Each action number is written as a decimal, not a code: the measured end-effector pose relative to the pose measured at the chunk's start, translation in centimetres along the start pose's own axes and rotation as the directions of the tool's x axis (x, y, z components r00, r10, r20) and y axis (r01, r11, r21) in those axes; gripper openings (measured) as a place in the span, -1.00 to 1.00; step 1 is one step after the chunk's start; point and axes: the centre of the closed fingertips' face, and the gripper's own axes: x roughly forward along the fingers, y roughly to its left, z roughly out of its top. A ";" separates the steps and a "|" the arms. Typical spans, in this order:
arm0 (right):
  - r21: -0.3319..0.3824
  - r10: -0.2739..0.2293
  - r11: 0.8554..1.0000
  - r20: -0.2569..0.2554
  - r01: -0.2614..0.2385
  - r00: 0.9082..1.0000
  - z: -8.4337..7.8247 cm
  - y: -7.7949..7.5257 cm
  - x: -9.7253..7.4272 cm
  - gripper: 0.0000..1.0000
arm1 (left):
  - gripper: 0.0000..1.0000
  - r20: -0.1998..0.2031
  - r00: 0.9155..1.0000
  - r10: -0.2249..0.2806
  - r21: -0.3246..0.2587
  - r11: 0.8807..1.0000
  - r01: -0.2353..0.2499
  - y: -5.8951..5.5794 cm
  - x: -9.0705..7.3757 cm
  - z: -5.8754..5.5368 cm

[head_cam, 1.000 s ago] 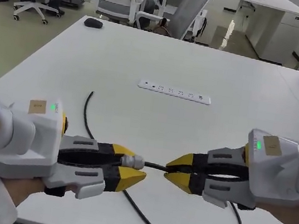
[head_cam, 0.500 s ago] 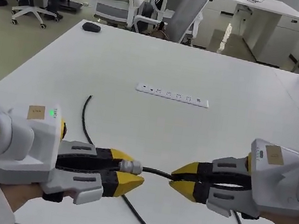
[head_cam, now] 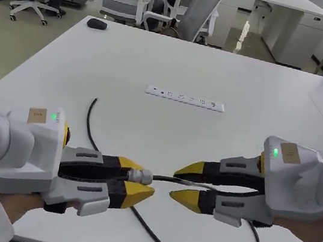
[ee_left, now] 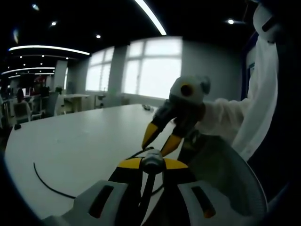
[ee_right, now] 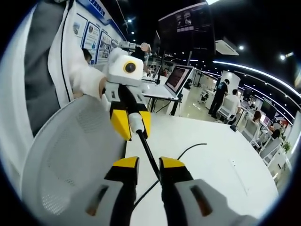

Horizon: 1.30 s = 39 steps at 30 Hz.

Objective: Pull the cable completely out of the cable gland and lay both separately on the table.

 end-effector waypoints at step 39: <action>-0.047 0.030 0.998 -0.007 -0.030 1.000 0.1 0.7 1.4 -0.90 | -0.66 0.003 1.000 -0.011 0.003 1.000 0.011 -0.1 -0.1 0.0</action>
